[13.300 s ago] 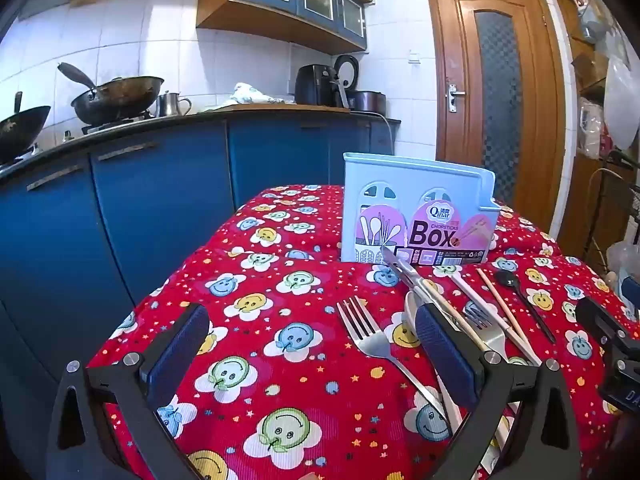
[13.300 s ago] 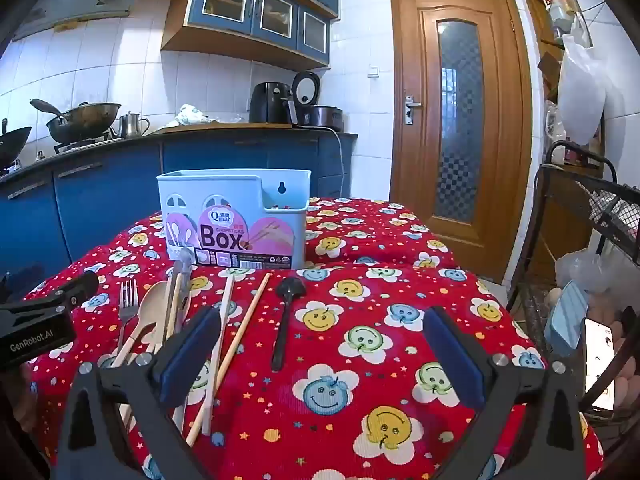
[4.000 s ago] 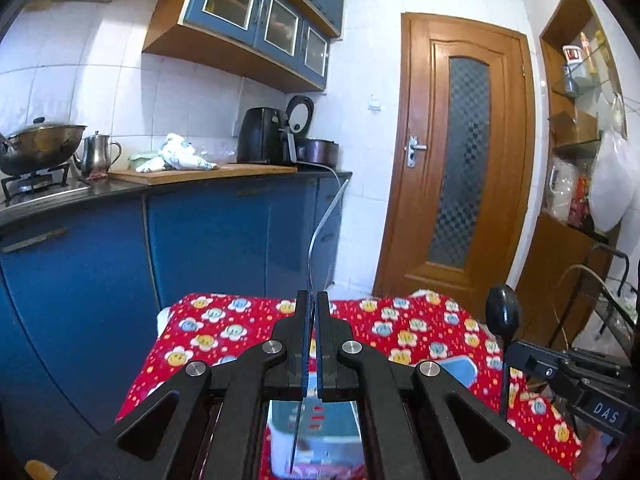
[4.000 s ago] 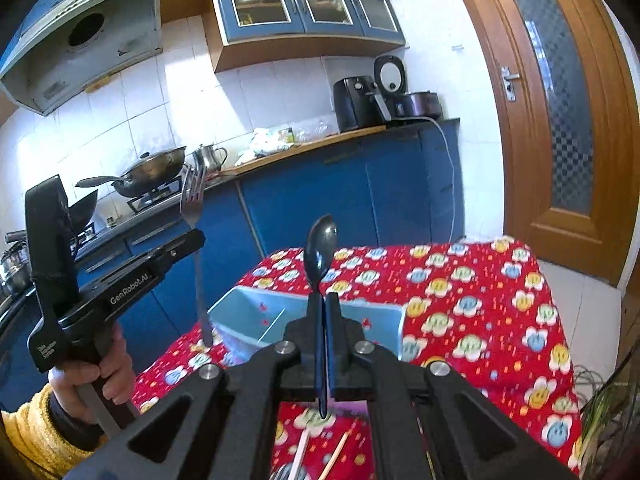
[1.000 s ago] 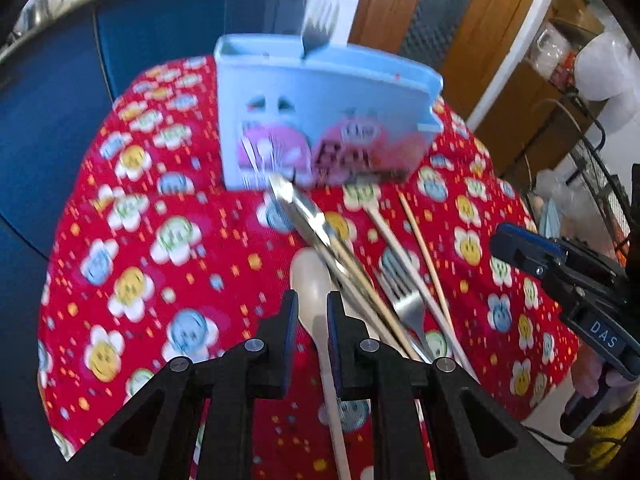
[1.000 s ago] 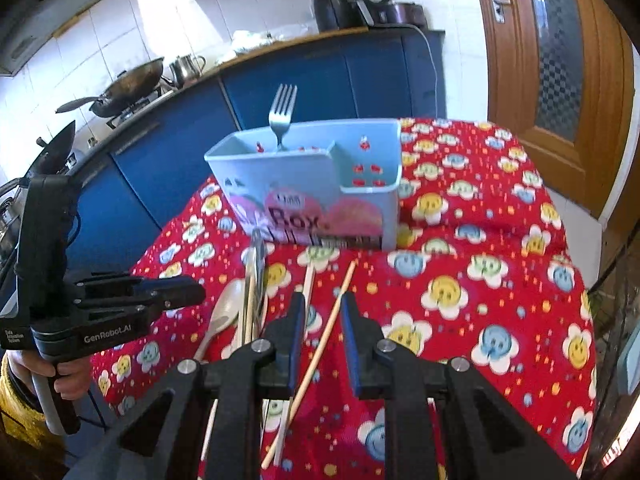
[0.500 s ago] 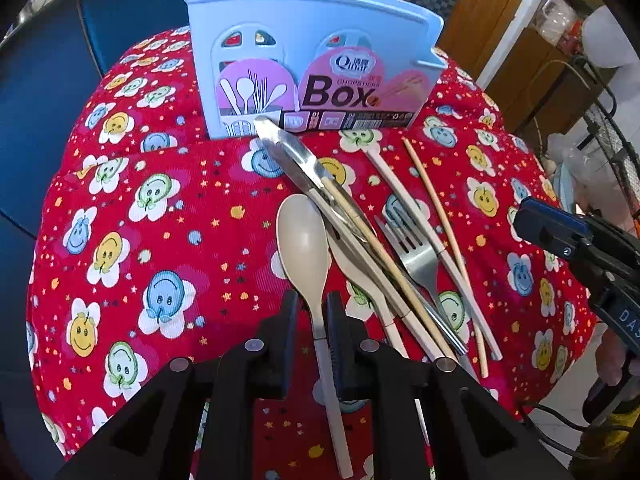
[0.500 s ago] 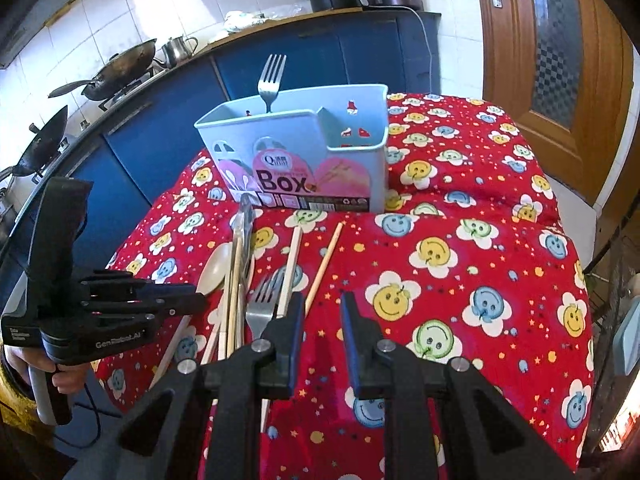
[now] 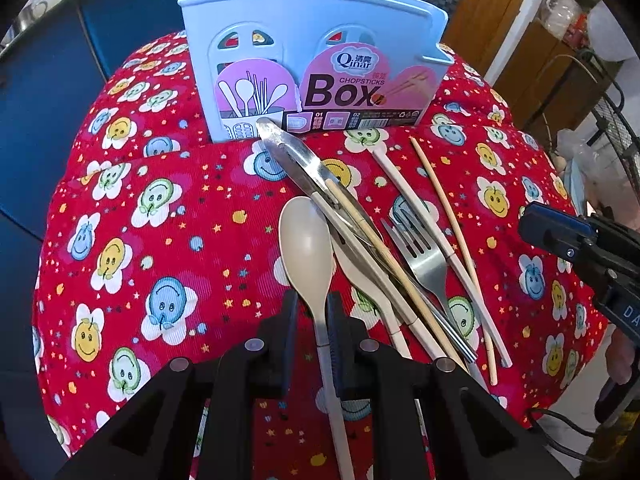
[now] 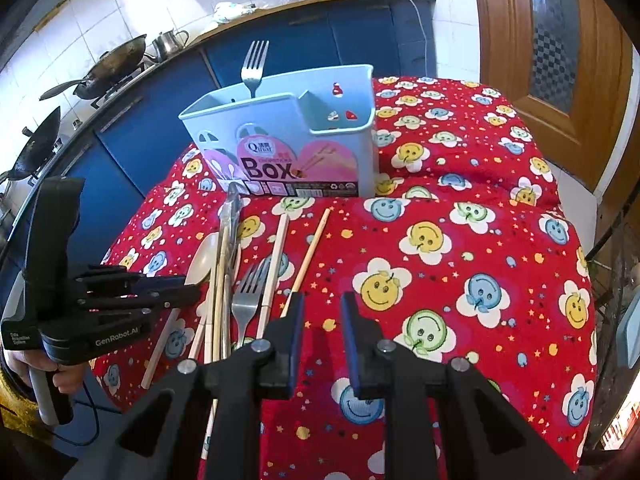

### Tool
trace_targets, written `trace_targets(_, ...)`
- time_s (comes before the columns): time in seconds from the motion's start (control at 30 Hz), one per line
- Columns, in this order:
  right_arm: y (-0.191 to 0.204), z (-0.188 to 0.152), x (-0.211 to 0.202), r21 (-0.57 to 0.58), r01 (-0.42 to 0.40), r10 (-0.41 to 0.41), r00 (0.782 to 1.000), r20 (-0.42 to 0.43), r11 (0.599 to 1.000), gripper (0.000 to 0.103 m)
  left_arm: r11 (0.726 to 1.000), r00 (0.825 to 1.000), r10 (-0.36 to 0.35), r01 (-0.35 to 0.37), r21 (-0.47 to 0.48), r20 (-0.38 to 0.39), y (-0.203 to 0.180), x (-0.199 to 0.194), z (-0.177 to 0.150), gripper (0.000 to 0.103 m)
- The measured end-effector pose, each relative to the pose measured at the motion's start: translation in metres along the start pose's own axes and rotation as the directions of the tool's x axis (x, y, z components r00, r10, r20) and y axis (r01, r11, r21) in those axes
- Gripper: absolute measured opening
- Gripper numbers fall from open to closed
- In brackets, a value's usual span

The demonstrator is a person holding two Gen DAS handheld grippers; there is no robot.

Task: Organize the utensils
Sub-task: 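Grasp a beige plastic spoon with the left gripper while the right moves to a wooden chopstick, then grasp the wooden chopstick with the right gripper while the left carries the beige spoon to the caddy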

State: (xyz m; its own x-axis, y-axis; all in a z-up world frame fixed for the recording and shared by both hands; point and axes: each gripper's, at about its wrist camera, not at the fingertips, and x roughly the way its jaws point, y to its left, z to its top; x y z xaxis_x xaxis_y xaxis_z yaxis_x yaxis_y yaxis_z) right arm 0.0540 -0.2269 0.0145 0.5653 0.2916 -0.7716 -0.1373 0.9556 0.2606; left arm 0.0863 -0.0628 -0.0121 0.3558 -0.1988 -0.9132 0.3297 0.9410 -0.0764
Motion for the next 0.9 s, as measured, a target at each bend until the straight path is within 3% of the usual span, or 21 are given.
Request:
trace_targets(0.23, 0.002, 0.004, 0.009, -0.007, -0.006, 0.005, 0.999, -0.054, 1.000, 0.020, 0.998, 0.998, -0.036, 0.038, -0.050, 0.050, 0.013, -0.008, -0.009, 0.012)
trace_targets(0.37, 0.008, 0.007, 0.014, -0.022, -0.005, 0.003, 0.997, -0.081, 1.000, 0.020, 0.998, 0.993, -0.012, 0.020, -0.063, 0.120, 0.023, -0.021, -0.011, 0.012)
trace_targets(0.67, 0.018, 0.019, 0.033, -0.048, -0.003, -0.005, 0.987, -0.163, 0.999, 0.020, 0.996, 0.948, 0.078, -0.058, -0.075, 0.309, 0.040, -0.057, -0.012, 0.011)
trace_targets(0.8, 0.020, 0.027, 0.042, -0.059, 0.015, -0.027, 0.979, -0.204, 0.998, 0.020, 0.993, 0.933, 0.100, -0.071, -0.095, 0.345, 0.047, -0.062, -0.010, 0.011)
trace_targets(0.9, 0.021, 0.032, 0.051, -0.057, 0.016, -0.030, 0.968, -0.248, 0.998, 0.020, 0.992, 0.932, 0.094, -0.057, -0.114, 0.351, 0.052, -0.062, -0.010, 0.011)
